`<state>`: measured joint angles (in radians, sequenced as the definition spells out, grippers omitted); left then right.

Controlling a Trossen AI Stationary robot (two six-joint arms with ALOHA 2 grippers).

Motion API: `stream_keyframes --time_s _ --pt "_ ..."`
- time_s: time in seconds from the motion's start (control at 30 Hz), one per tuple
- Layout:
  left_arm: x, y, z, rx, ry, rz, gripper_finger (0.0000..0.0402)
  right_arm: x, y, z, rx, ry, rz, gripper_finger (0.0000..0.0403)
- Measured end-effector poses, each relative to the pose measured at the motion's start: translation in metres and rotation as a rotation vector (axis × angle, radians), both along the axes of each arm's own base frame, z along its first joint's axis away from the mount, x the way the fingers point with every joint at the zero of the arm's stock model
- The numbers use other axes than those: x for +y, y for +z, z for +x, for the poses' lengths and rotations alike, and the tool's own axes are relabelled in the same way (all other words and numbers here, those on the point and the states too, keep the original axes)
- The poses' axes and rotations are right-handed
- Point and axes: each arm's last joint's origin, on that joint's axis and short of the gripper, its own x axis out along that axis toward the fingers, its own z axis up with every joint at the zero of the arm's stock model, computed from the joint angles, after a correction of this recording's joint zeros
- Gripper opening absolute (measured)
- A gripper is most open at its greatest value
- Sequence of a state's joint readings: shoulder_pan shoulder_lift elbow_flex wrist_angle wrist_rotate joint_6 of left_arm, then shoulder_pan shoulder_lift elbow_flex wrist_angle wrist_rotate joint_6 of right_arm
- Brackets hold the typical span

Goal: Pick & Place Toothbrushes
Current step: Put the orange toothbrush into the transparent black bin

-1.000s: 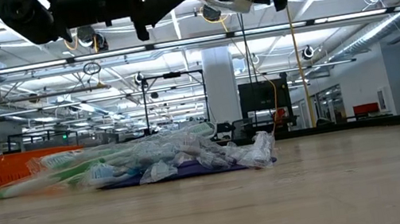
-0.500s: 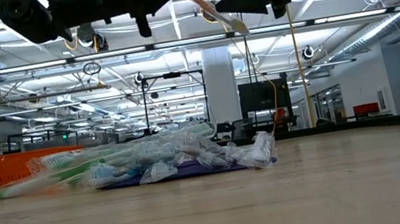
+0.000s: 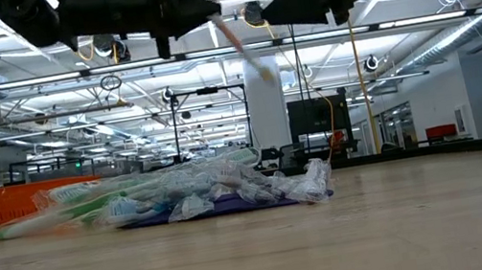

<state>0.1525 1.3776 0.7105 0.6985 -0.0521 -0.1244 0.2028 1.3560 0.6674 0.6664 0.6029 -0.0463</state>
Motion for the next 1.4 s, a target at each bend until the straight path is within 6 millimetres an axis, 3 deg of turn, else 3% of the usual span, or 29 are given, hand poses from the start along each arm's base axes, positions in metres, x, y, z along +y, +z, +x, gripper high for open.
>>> stream_keyframes --time_s 0.13,0.33,0.63,1.03,1.4 --pt "0.012 0.009 -0.022 0.12 0.141 0.024 0.0008 0.0 -0.002 0.0 0.02 0.0 0.006 0.0148" --pt "0.03 0.018 -0.062 0.315 0.483 0.089 0.0008 0.0 -0.002 0.0 0.019 0.0 0.006 0.0145" --pt "0.055 0.029 -0.11 0.494 0.747 0.079 0.0008 0.0 -0.003 0.0 0.023 0.0 0.006 0.0138" --pt "0.089 0.037 -0.126 0.792 0.903 0.018 0.0008 0.0 -0.004 0.0 0.036 0.0 0.002 0.0136" --pt "0.119 0.013 -0.132 1.061 0.959 -0.029 0.0008 0.0 -0.005 -0.001 0.05 0.0 0.006 0.0133"
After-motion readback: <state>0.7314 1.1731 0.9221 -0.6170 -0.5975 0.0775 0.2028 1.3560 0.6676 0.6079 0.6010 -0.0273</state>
